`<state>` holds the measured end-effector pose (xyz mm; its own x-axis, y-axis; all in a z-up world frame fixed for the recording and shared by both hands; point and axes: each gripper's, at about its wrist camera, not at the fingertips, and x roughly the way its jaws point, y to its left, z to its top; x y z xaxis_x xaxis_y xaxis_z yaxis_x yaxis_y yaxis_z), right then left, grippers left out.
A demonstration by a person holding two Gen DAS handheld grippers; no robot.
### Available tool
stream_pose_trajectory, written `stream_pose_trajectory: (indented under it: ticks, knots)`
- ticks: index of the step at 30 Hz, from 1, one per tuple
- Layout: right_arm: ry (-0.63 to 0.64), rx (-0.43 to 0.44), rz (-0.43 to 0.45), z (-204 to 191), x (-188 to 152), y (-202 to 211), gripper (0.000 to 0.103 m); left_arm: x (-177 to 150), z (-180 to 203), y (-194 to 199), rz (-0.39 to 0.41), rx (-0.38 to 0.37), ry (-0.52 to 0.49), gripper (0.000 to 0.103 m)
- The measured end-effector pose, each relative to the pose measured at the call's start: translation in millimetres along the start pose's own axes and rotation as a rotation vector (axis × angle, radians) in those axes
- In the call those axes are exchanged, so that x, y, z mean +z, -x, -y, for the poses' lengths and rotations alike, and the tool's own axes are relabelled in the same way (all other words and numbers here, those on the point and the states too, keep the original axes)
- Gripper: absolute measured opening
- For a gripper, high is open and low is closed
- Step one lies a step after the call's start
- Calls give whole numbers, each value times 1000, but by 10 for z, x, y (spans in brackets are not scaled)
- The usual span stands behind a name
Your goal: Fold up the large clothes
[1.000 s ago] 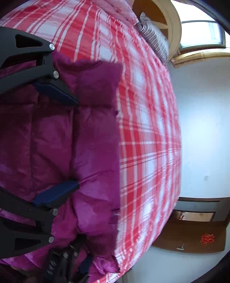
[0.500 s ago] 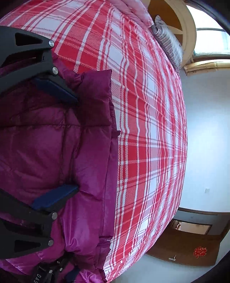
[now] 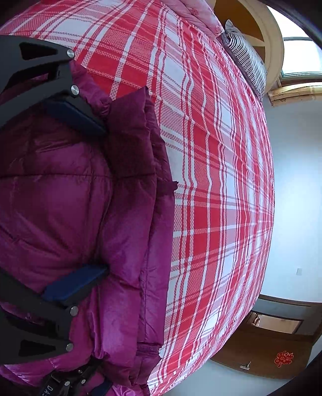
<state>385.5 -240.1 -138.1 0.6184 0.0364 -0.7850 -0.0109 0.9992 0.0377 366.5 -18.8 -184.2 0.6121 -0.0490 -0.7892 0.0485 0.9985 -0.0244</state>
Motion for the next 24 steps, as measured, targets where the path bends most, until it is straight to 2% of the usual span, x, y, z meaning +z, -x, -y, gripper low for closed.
stream_pose_trajectory:
  ticks: [24]
  knots:
    - [6, -14, -10, -7, 3, -51, 93, 5, 22, -5, -4, 23, -13, 102]
